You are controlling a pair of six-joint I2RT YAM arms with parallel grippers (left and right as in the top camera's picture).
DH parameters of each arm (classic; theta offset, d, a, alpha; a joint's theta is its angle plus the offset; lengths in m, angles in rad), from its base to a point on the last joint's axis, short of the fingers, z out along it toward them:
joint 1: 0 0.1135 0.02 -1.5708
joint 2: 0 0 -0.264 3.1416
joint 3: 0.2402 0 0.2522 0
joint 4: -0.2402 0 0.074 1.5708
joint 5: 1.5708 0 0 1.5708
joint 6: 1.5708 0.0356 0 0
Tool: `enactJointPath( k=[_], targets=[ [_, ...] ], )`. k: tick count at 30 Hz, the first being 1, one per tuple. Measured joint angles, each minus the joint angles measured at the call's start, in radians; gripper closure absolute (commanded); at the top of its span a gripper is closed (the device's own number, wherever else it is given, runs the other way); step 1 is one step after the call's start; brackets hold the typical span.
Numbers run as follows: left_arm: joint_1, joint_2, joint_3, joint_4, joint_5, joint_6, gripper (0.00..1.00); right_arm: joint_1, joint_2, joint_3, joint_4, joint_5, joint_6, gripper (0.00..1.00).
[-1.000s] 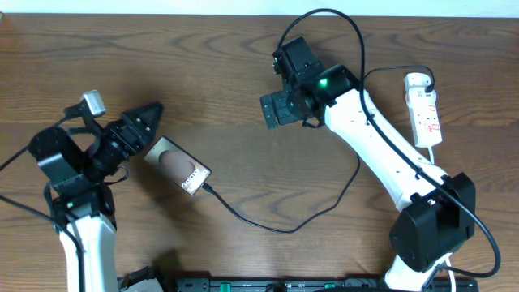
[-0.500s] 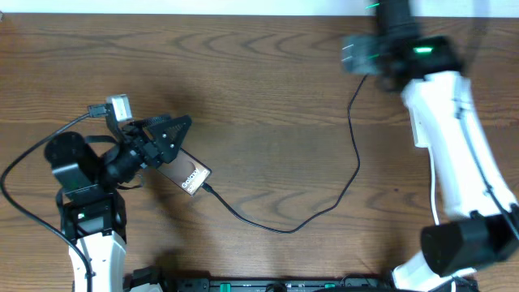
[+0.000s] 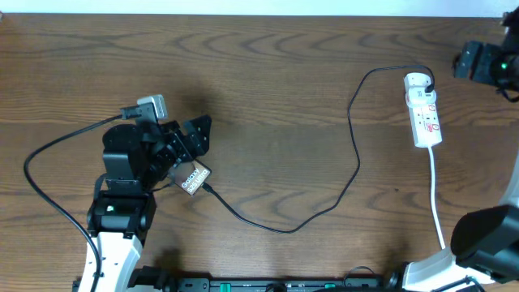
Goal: Plug charger to phone and switch on socket
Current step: 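Move the right gripper over the white power strip's switch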
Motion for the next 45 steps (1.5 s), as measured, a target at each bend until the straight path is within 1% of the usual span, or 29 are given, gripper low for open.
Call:
enactJointPath(
  k=[3,7,16,25,37,45],
  targets=[
    [-0.019,0.0,0.007,0.018,-0.039,0.0,0.11,-0.013,0.048,-0.003,0.003,-0.067,-0.059,0.01],
    [-0.025,0.0,0.008,0.019,-0.065,0.001,0.11,-0.013,0.147,-0.007,0.023,-0.115,-0.098,0.01],
    [-0.025,0.0,0.008,0.011,-0.075,0.001,0.11,-0.013,0.302,-0.014,0.049,-0.138,-0.106,0.01],
    [-0.025,0.0,0.008,-0.008,-0.076,0.001,0.11,-0.007,0.375,-0.014,0.048,-0.144,-0.093,0.01],
    [-0.025,0.0,0.008,-0.009,-0.076,0.001,0.11,0.036,0.455,-0.015,0.049,-0.145,-0.085,0.01],
    [-0.025,0.0,0.008,-0.009,-0.079,0.001,0.11,0.036,0.459,-0.017,0.046,-0.146,-0.075,0.01]
  ],
)
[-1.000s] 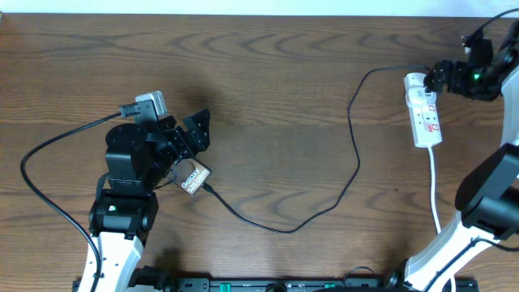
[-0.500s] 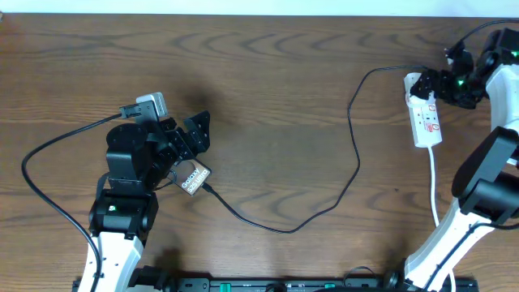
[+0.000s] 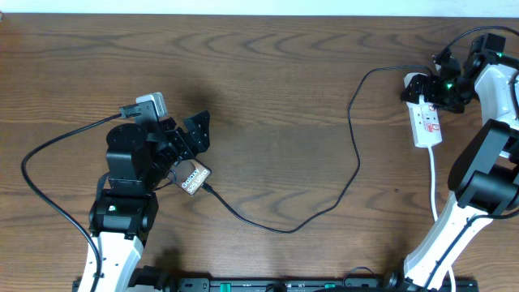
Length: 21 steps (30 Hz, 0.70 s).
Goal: Plug charger to phone and switch on socket
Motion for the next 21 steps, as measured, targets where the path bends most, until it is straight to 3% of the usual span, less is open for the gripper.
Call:
enactJointPath(
  k=[21],
  targets=[
    [0.0,0.0,0.0,-0.031,-0.019,0.0,0.11,-0.005,0.037,0.006,0.015,0.002,0.001,0.03]
  ],
)
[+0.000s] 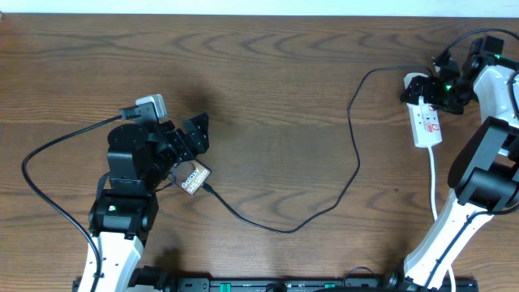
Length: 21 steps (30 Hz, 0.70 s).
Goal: Plug charger to phone and switch on socket
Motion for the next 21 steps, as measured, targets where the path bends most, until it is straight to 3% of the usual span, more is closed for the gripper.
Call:
enactJointPath(
  k=[21],
  targets=[
    [0.0,0.0,0.0,0.0,0.0,0.0,0.11,0.035,0.003,0.024,-0.053,0.062,0.0,0.09]
  ],
)
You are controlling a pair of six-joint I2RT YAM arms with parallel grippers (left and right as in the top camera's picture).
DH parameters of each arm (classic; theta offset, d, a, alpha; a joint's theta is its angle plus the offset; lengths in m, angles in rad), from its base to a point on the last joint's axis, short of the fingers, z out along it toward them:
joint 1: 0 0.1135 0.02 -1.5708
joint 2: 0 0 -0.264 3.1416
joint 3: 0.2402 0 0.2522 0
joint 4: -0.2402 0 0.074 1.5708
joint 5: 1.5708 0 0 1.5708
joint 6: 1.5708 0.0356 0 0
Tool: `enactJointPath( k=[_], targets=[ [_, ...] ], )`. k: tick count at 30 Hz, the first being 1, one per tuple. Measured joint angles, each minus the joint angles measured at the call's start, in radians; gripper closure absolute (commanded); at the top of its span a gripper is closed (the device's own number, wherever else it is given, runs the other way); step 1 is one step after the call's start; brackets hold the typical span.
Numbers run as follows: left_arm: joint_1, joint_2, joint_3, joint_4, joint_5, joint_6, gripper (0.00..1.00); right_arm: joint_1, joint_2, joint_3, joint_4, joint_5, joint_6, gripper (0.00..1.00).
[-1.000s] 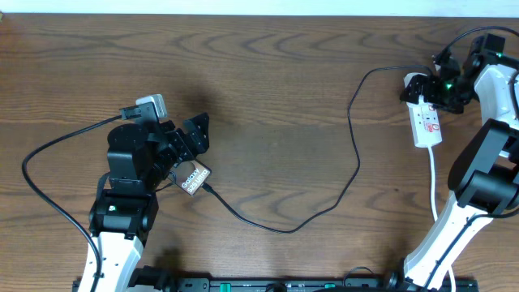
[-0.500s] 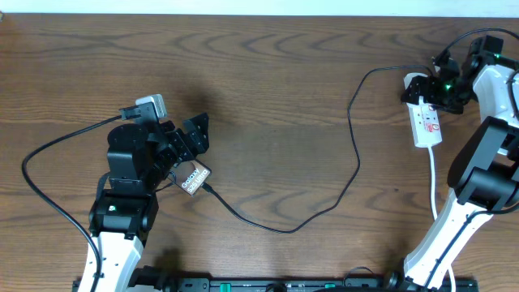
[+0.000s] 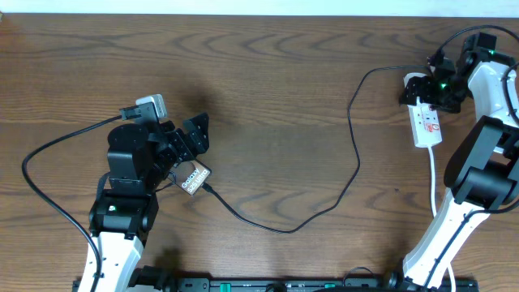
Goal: Plug charger to phone and switch on socket
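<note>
The phone (image 3: 195, 179), with a pale label on its face, lies on the table at the left. A black cable (image 3: 354, 154) runs from its lower right corner in a long loop to the white charger (image 3: 417, 79), which is plugged into the far end of the white power strip (image 3: 428, 128). My left gripper (image 3: 190, 142) hangs open just above and behind the phone, holding nothing. My right gripper (image 3: 412, 93) is down over the strip's far end beside the charger. Its dark fingers look shut, with the tip at the strip's left edge. The switch is hidden under it.
The strip's white lead (image 3: 434, 191) runs toward the front edge at the right. A loose black cable (image 3: 49, 150) loops off my left arm at the far left. The brown wooden table (image 3: 276, 89) spans the view.
My right gripper has shifted slightly toward the far side over the strip's plug end. The left arm, phone and cable have not moved.
At first my right arm was at the far right edge, away from the strip, with the cable joined to the phone and the left gripper over the phone. Then the right gripper was over the strip's far end, where it has stayed with small shifts.
</note>
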Motion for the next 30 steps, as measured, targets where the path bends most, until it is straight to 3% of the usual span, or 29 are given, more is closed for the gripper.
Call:
enactJointPath(
  k=[7,13,18,30],
  targets=[
    [0.0,0.0,0.0,-0.002,0.0,0.0,0.11,0.006,0.0,0.001,-0.024,0.008,0.01,0.11],
    [-0.001,0.0,0.0,-0.002,0.0,0.0,0.11,0.088,0.012,-0.043,-0.093,-0.164,0.048,0.14],
    [-0.001,0.0,0.0,-0.002,0.0,0.0,0.11,0.119,0.019,-0.049,-0.01,-0.19,0.085,0.12],
    [-0.001,0.0,0.0,-0.002,0.0,0.0,0.11,0.108,0.018,-0.046,-0.018,-0.2,0.099,0.15]
  ],
)
